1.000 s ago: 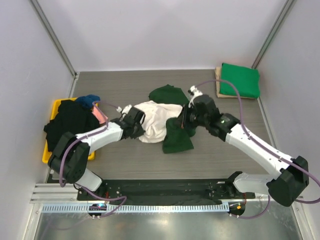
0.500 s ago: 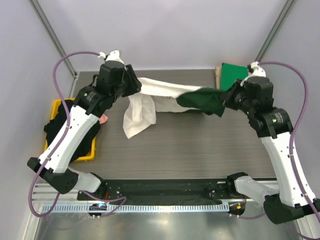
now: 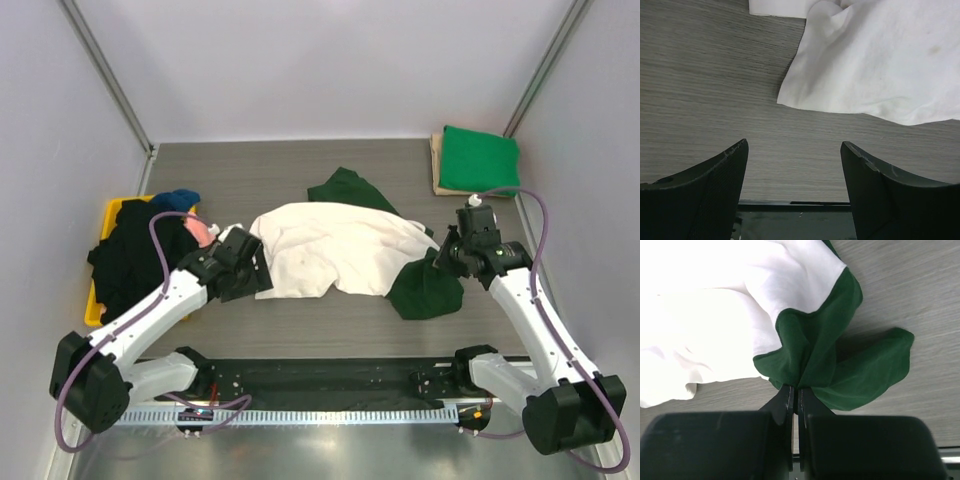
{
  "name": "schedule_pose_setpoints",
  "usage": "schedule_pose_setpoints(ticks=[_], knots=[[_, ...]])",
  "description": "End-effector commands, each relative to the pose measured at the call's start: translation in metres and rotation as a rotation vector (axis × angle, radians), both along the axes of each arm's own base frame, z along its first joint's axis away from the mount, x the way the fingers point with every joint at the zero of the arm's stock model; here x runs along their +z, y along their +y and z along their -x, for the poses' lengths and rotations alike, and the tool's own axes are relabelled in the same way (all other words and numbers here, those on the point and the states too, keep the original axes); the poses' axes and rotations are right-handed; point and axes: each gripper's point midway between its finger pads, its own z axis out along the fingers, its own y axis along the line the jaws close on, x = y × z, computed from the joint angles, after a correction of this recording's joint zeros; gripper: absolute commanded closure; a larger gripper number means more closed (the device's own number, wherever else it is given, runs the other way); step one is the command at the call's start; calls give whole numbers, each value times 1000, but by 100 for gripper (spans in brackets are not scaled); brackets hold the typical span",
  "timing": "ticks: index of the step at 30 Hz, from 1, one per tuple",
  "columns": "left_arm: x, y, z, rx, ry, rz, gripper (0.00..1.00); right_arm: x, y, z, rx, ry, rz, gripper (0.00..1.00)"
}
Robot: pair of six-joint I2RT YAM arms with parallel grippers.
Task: Fold and stack the t-shirts
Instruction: Flatten the tshirt out
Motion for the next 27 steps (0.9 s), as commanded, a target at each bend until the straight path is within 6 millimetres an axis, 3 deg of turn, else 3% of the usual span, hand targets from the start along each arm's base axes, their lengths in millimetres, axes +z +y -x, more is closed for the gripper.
schedule_pose_setpoints(ticks=[1,5,18,21,24,25,27], knots=[[4,-20,-20,110,-103,158,25,10,3,-20,-1,-77,-19,99],[-23,-12,-16,174,-89,146,25,2,4,-20,11,-60,-23,99],[-67,-15,-35,241,-101,127,38,-8,6,-21,50,-43,-36,99],[-76,-16,-39,245,-94,112,48,-10,5,-21,50,-40,-38,99],[-76,-15,-45,249,-100,90,79,-13,4,-20,45,-35,-42,99],[-71,-14,-48,247,-117,81,97,-12,4,-20,46,-39,-45,99],[-54,-13,-51,242,-134,70,100,-8,4,-19,40,-51,-61,99]])
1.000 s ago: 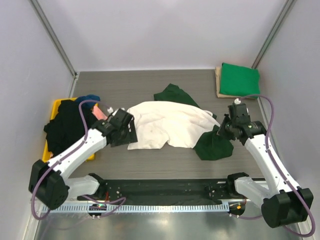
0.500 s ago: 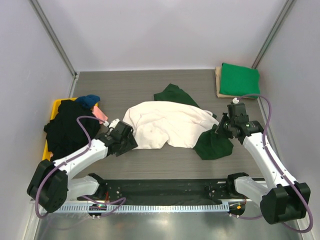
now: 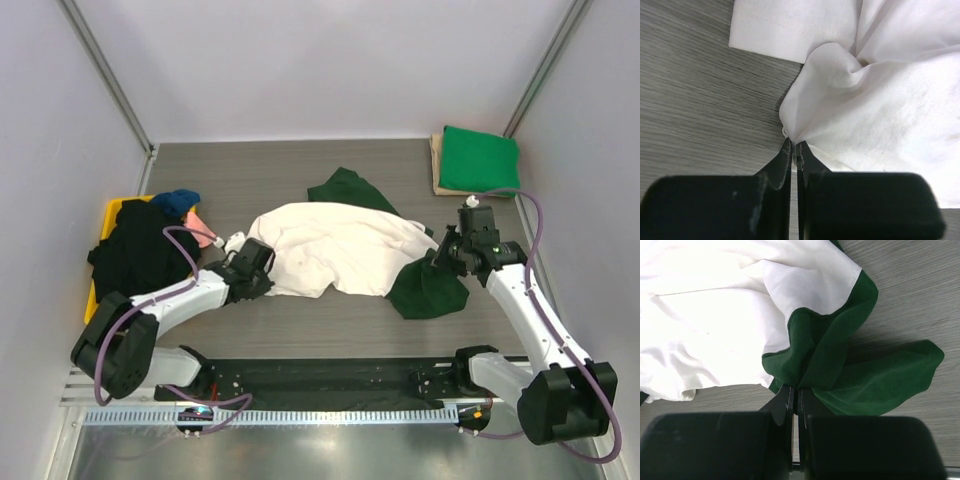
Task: Fold and stack the t-shirts
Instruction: Flatten the tshirt out
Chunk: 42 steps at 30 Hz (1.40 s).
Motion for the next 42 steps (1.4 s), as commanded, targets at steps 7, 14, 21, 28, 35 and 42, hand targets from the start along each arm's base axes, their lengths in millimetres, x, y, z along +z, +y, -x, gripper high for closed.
schedule_pose_setpoints(ticks=[7,14,21,28,35,42], knots=[[152,25,-11,17,-283,-15,100,107,-3,4,-26,-286,-54,99],[276,53,27,-48,-503,39,100,208,-26,39,-121,-513,-14,99],[246,47,20,-73,-450,-1,100,147,-12,-31,-95,-313,-14,99],[192,25,-26,-94,-261,-117,100,39,10,-99,54,21,-4,29],[156,27,-30,-77,-208,-140,100,14,9,-28,-30,15,-76,9],[138,26,-29,-76,-185,-116,100,-37,13,29,-133,53,-179,16]])
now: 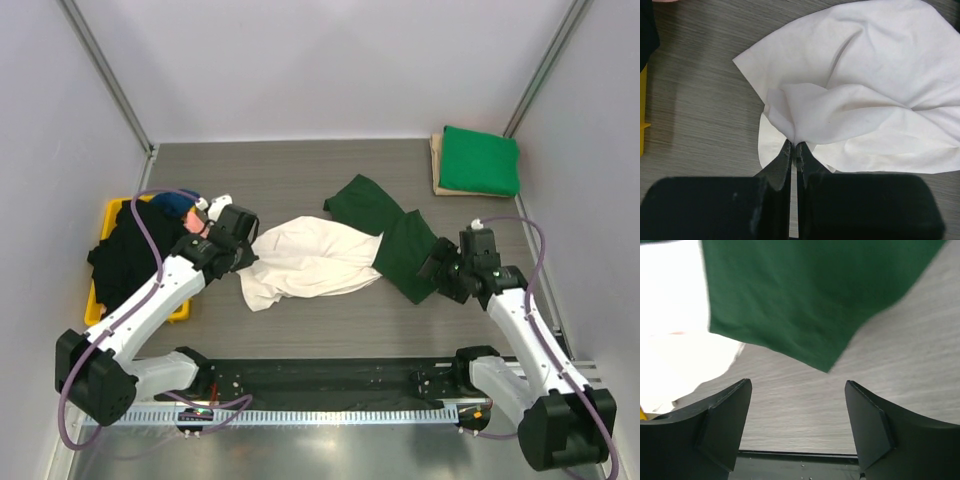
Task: Fold and stack the t-shirts
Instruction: Flatten the tshirt out
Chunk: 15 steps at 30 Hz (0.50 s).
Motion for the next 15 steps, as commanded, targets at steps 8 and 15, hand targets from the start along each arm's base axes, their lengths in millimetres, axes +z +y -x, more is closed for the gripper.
schedule_pose_setpoints(ticks=[8,15], knots=[[7,-4,-5,-1,-57,56,100,-57,2,1,-69,81,-37,32],[6,2,-1,7,-57,47,100,-82,6,-14,-40,106,-38,41]])
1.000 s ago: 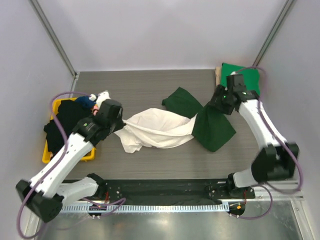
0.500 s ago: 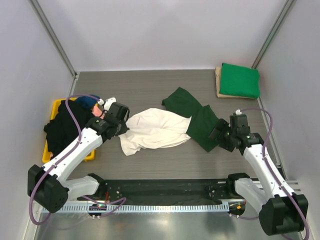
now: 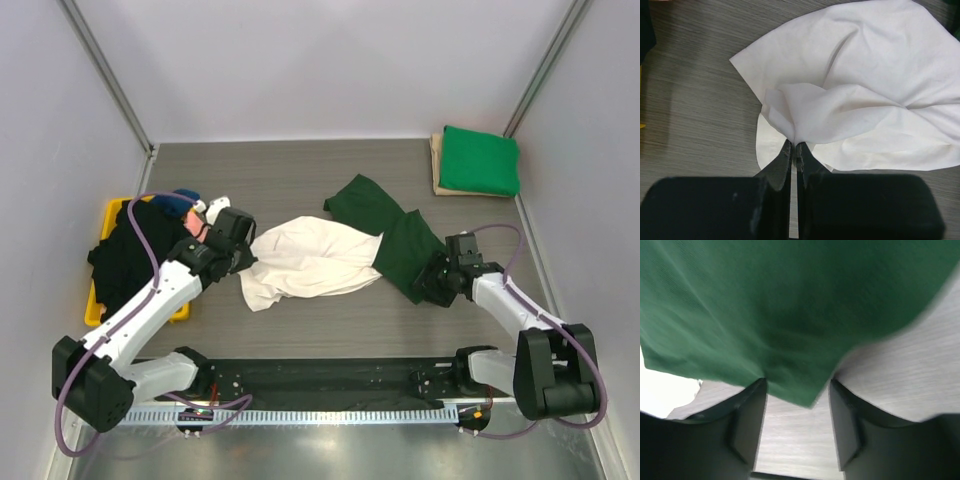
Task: Fold and stack the t-shirts
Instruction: Flatten the tshirt out
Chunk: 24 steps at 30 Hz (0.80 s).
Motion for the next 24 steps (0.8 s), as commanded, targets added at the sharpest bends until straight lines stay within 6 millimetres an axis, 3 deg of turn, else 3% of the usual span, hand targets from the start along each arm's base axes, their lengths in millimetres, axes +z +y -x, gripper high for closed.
schedule_pose_setpoints(ticks=[1,5,6,9,11,12,14,15,16,17,18,20,21,23,24], knots=[[9,4,-4,17,-47,20,100,-8,5,-19,13,-59,-24,44],[8,5,-4,20,-46,21,100,-16,12,-19,23,-79,-63,68],[10,6,-4,18,-48,21,100,-17,14,-15,26,-79,-78,81],[21,7,-3,18,-57,28,100,2,22,-12,33,-113,-132,97],[33,5,-1,12,-66,45,100,18,23,-12,35,-142,-137,99],[41,4,4,2,-67,61,100,44,23,-20,37,-219,-143,99],[67,3,5,-4,-112,96,100,67,22,-14,34,-237,-140,99],[77,4,8,-8,-130,107,100,105,21,-23,41,-334,-135,99],[87,7,14,-9,-147,119,100,121,19,-22,44,-362,-127,99],[108,8,16,-13,-191,140,100,130,16,-14,38,-345,-110,99],[118,9,19,-18,-209,150,100,167,16,-18,46,-424,-110,99],[139,16,32,-25,-247,167,100,196,13,-8,68,-466,-92,99],[160,17,36,-33,-290,191,100,230,10,-8,65,-540,-76,99],[181,17,49,-82,-332,216,100,255,4,4,65,-570,-47,99],[195,17,54,-104,-367,233,100,291,1,9,58,-650,-39,99]])
